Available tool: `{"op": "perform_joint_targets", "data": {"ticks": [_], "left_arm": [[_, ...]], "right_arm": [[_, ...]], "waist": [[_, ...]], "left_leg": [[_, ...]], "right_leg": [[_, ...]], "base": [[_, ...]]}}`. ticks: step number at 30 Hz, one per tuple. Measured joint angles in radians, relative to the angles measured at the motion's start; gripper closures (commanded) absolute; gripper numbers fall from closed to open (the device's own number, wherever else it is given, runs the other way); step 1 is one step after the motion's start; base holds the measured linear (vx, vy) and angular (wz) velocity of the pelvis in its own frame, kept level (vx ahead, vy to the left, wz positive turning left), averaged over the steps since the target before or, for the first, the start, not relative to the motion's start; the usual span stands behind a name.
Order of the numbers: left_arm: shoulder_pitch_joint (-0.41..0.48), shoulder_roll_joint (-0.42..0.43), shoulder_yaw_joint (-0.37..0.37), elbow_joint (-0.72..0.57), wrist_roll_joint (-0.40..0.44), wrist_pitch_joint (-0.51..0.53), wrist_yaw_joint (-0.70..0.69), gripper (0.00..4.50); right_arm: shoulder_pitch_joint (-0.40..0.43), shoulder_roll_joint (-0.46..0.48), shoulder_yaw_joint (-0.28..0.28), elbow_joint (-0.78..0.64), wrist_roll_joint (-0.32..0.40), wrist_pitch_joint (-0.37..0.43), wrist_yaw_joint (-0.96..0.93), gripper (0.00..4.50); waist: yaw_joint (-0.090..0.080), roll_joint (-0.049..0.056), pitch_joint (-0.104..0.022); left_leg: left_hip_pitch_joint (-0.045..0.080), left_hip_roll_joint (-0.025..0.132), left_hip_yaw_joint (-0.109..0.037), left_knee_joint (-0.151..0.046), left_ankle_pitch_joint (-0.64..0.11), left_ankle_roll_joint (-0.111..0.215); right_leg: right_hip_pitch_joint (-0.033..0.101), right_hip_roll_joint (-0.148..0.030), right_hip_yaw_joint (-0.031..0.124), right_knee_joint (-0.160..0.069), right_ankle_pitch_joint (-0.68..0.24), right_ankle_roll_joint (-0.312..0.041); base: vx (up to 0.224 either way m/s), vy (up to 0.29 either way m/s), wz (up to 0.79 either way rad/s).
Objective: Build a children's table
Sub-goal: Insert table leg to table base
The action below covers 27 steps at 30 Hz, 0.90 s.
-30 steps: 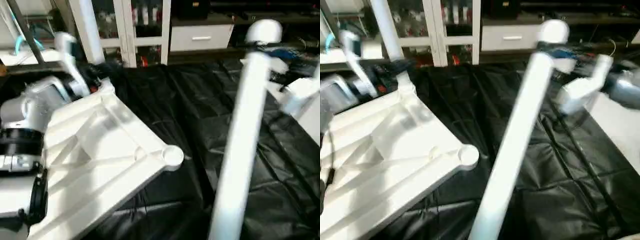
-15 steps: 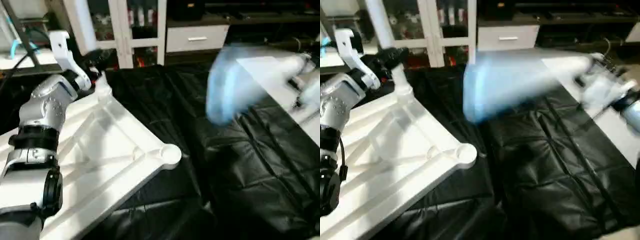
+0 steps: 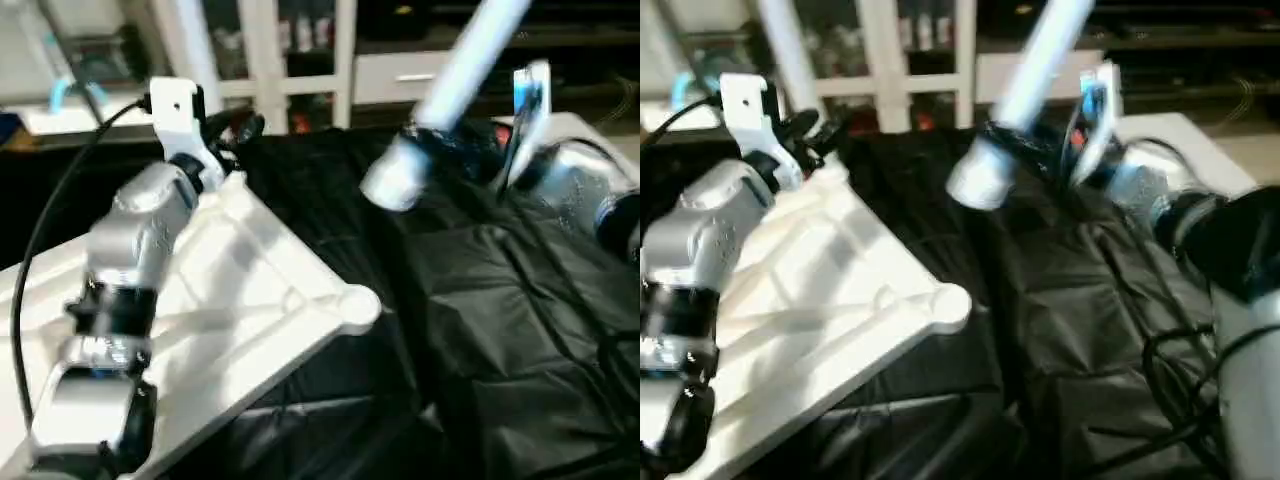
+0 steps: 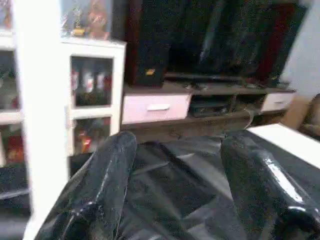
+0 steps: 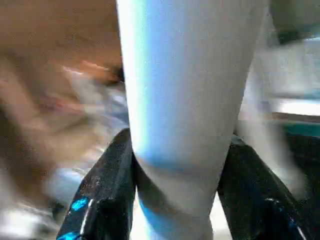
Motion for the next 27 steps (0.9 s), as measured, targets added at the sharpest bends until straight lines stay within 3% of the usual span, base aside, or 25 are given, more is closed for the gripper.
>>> {"op": "perform_joint_targets", "data": {"ticks": [3, 5, 7, 9, 11, 13, 14, 16, 17, 18, 20, 23, 26, 27], "left_arm": [[0.024, 0.003, -0.007, -0.028, 0.010, -0.017, -0.011, 1.39], [0.093, 0.003, -0.008, -0.104, 0.039, -0.044, -0.003, 1.39], [0.149, 0.003, -0.010, -0.136, 0.066, -0.046, 0.016, 1.39], [0.171, -0.002, -0.014, -0.142, 0.086, -0.042, 0.040, 1.39], [0.170, -0.017, -0.033, -0.160, 0.104, -0.043, 0.057, 1.39], [0.171, -0.024, -0.044, -0.168, 0.112, -0.052, 0.060, 1.39], [0.180, -0.023, -0.045, -0.168, 0.117, -0.063, 0.061, 1.39], [0.197, -0.021, -0.044, -0.167, 0.124, -0.070, 0.061, 1.39], [0.208, -0.018, -0.053, -0.162, 0.149, -0.073, 0.062, 1.39], [0.217, -0.012, -0.061, -0.160, 0.166, -0.081, 0.062, 1.39], [0.242, 0.009, -0.061, -0.139, 0.195, -0.091, 0.064, 1.39], [0.257, -0.007, -0.059, -0.094, 0.208, -0.122, 0.071, 1.39], [0.257, -0.015, -0.075, -0.073, 0.221, -0.161, 0.063, 1.39], [0.262, -0.016, -0.088, -0.067, 0.234, -0.195, 0.053, 1.39]], "right_arm": [[-0.003, -0.043, -0.057, -0.001, 0.000, 0.105, 0.075, 2.67], [0.042, -0.077, -0.127, 0.000, -0.003, 0.167, 0.085, 2.67], [0.075, -0.062, -0.083, -0.001, 0.021, 0.048, 0.082, 2.67], [0.113, 0.012, 0.000, -0.001, 0.033, -0.234, -0.012, 2.67], [0.152, 0.079, 0.064, 0.000, 0.030, -0.485, -0.239, 2.67], [0.180, 0.098, 0.115, 0.000, 0.026, -0.639, -0.427, 2.67], [0.197, 0.097, 0.125, -0.008, 0.029, -0.680, -0.510, 2.67], [0.260, 0.125, 0.126, -0.137, 0.027, -0.673, -0.580, 2.67], [0.391, 0.205, 0.149, -0.444, -0.030, -0.631, -0.663, 2.67], [0.476, 0.232, 0.186, -0.600, -0.084, -0.611, -0.726, 2.67], [0.580, 0.244, 0.264, -0.695, -0.180, -0.589, -0.803, 2.67], [0.641, 0.237, 0.335, -0.673, -0.204, -0.682, -0.856, 2.67], [0.641, 0.230, 0.353, -0.646, -0.181, -0.744, -0.897, 2.67], [0.646, 0.224, 0.354, -0.628, -0.144, -0.783, -0.922, 2.67]], "waist": [[0.014, -0.012, -0.002], [0.013, -0.019, -0.001], [0.006, -0.020, -0.001], [0.001, -0.022, 0.000], [-0.002, -0.022, 0.001], [0.002, -0.023, 0.001], [0.006, -0.023, 0.001], [0.007, -0.024, 0.000], [0.008, -0.026, -0.005], [0.011, -0.028, -0.006], [0.009, -0.028, -0.007], [0.003, -0.015, -0.006], [-0.004, -0.002, -0.007], [-0.006, 0.010, -0.008]], "left_leg": [[0.000, -0.002, 0.002, 0.000, -0.002, 0.003], [0.001, -0.004, 0.007, 0.000, -0.005, 0.007], [0.000, -0.006, 0.012, 0.000, -0.006, 0.009], [-0.002, -0.007, 0.017, 0.001, -0.006, 0.010], [-0.007, -0.007, 0.018, 0.001, -0.006, 0.009], [-0.011, -0.007, 0.018, 0.002, -0.006, 0.009], [-0.011, -0.007, 0.018, 0.002, -0.005, 0.010], [-0.010, -0.007, 0.018, 0.002, -0.005, 0.011], [-0.009, -0.006, 0.016, 0.002, -0.006, 0.012], [-0.010, -0.007, 0.015, 0.002, -0.006, 0.013], [-0.015, -0.007, 0.015, 0.002, -0.001, 0.019], [-0.016, -0.007, 0.017, 0.002, -0.002, 0.017], [-0.010, -0.007, 0.017, 0.002, -0.001, 0.016], [-0.005, -0.007, 0.016, 0.002, -0.001, 0.015]], "right_leg": [[0.001, -0.003, -0.001, 0.000, -0.003, -0.005], [0.001, -0.008, 0.000, 0.000, -0.003, -0.005], [-0.003, -0.013, 0.001, 0.000, -0.003, -0.005], [-0.011, -0.021, -0.004, 0.003, -0.003, -0.005], [-0.017, -0.027, -0.011, 0.004, -0.003, -0.004], [-0.019, -0.028, -0.014, 0.004, -0.003, -0.004], [-0.018, -0.027, -0.014, 0.004, -0.003, -0.004], [-0.016, -0.027, -0.014, 0.004, -0.001, -0.004], [-0.012, -0.026, -0.016, 0.000, 0.001, 0.000], [-0.012, -0.027, -0.017, 0.001, 0.001, 0.002], [-0.017, -0.027, -0.017, 0.001, 0.007, 0.012], [-0.019, -0.028, -0.016, 0.000, 0.008, 0.014], [-0.014, -0.028, -0.016, -0.002, 0.008, 0.014], [-0.010, -0.028, -0.016, -0.004, 0.008, 0.014]], "base": [[0.000, 0.000, 0.00], [0.000, 0.000, 0.00], [0.000, 0.000, 0.00], [0.000, 0.000, 0.00], [0.000, 0.000, 0.00], [0.000, 0.000, 0.00], [0.000, 0.000, 0.00], [0.000, 0.000, 0.00], [0.000, 0.000, 0.00], [0.000, 0.000, 0.00], [0.000, 0.000, 0.00], [0.000, 0.000, 0.00], [0.000, 0.000, 0.00], [0.000, 0.000, 0.00]]}}
